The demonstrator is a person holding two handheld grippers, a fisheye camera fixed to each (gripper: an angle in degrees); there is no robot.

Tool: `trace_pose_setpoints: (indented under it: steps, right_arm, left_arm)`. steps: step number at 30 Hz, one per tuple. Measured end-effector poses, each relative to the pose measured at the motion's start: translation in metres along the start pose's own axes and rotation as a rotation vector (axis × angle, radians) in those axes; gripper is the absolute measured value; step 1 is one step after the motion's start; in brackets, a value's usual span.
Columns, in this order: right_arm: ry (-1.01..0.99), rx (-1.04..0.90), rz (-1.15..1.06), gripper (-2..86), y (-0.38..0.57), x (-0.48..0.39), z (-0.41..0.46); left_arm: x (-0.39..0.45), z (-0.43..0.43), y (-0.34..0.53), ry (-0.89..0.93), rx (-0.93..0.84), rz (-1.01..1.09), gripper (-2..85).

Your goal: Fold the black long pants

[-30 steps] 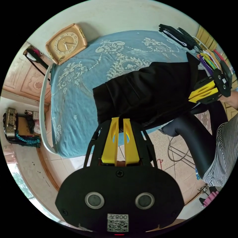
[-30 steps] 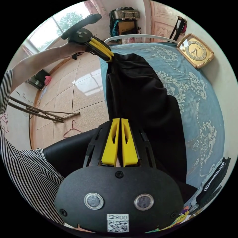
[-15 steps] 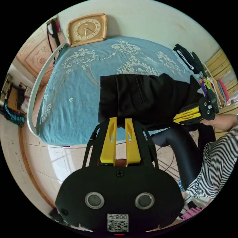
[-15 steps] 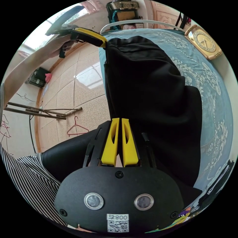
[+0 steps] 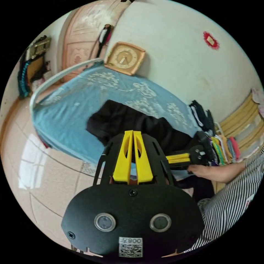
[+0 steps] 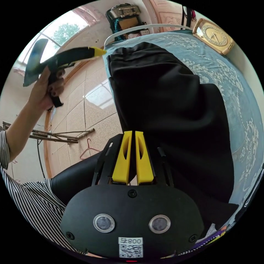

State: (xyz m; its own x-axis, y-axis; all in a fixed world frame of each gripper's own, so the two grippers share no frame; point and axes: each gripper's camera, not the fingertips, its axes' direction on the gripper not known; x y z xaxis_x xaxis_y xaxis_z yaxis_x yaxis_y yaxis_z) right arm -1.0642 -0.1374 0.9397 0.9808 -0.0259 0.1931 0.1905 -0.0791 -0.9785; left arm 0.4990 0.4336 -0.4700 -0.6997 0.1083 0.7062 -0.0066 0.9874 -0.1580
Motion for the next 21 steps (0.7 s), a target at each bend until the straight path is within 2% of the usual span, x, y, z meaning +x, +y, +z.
trace_pose_setpoints:
  steps: [2, 5, 7, 10, 14, 17, 21]
  right_arm:
    - [-0.038, 0.031, 0.039, 1.9, 0.008, 0.012, 0.016]
    - [-0.12, 0.017, 0.088, 1.2, 0.019, 0.03, 0.034]
    - [-0.179, 0.034, 0.095, 0.7, 0.03, 0.041, 0.039]
    - [-0.194, 0.122, 0.13, 0.3, 0.058, 0.064, 0.033]
    - [-0.066, 0.228, 0.299, 0.2, 0.102, 0.124, 0.027]
    - [0.003, 0.134, 0.404, 0.2, 0.12, 0.172, 0.053]
    - [0.065, -0.039, 0.422, 0.1, 0.134, 0.198, 0.097]
  left_arm:
    - [0.016, 0.029, 0.006, -0.011, -0.111, 0.024, 0.3]
    - [0.023, 0.069, 0.02, -0.123, -0.255, 0.015, 0.2]
    - [0.018, 0.074, 0.028, -0.05, -0.23, -0.052, 0.2]
    - [0.028, 0.072, 0.028, -0.035, -0.221, -0.07, 0.1]
    - [0.07, 0.077, 0.021, 0.032, -0.19, 0.028, 0.1]
    - [0.114, 0.103, 0.013, 0.082, -0.235, 0.127, 0.1]
    - [0.166, 0.147, 0.003, 0.134, -0.372, 0.206, 0.1]
